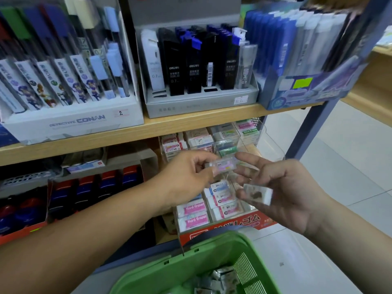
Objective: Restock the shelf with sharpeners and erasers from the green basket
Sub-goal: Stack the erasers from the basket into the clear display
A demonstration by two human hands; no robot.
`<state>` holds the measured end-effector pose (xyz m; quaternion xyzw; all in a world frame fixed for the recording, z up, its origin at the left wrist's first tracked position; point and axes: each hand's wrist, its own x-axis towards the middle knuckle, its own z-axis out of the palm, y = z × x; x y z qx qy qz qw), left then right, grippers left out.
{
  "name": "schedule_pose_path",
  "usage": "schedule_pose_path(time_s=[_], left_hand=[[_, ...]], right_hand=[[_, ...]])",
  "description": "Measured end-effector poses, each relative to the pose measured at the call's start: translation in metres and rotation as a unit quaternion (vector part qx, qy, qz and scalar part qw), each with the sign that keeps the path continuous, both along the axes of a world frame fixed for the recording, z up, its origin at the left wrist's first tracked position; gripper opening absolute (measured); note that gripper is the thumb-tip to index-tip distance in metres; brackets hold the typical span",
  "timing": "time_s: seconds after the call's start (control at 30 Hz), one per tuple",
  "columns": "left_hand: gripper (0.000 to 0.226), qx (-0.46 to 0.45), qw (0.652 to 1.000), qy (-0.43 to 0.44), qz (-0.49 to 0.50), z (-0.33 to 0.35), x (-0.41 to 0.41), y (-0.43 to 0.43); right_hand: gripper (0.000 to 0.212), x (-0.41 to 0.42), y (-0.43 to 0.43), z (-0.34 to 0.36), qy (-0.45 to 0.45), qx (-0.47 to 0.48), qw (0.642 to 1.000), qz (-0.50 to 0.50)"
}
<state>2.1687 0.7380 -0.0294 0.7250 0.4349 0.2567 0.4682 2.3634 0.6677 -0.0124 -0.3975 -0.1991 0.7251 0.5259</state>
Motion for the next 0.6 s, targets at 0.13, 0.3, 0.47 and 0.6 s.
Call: schedule_pose_path(time_s=[0.13,0.3,0.47,0.6], left_hand=[[0.03,-0.014,0.996,0.045,0.07,-0.002,0.016,0.025],[0.02,0.039,0.987,0.088,0.127,-0.002,0.044,0.053],[0.025,0.087,0.976,0.159,0.121,-0.016,0.06,0.062],[0.026,0.185,0.952,0.235,0.071,-0.02,0.066,0.06]], right_hand=[[0.066,0.001,0.003,0.016,0.041,0.027,0.999,-0.011],[0.074,0.007,0.011,0.006,0.018,0.034,0.999,0.003],[0.035,0.011,0.014,-0.011,-0.054,0.001,0.998,-0.023],[0.02,0.016,0.015,-0.015,-0.044,-0.03,0.998,-0.045]])
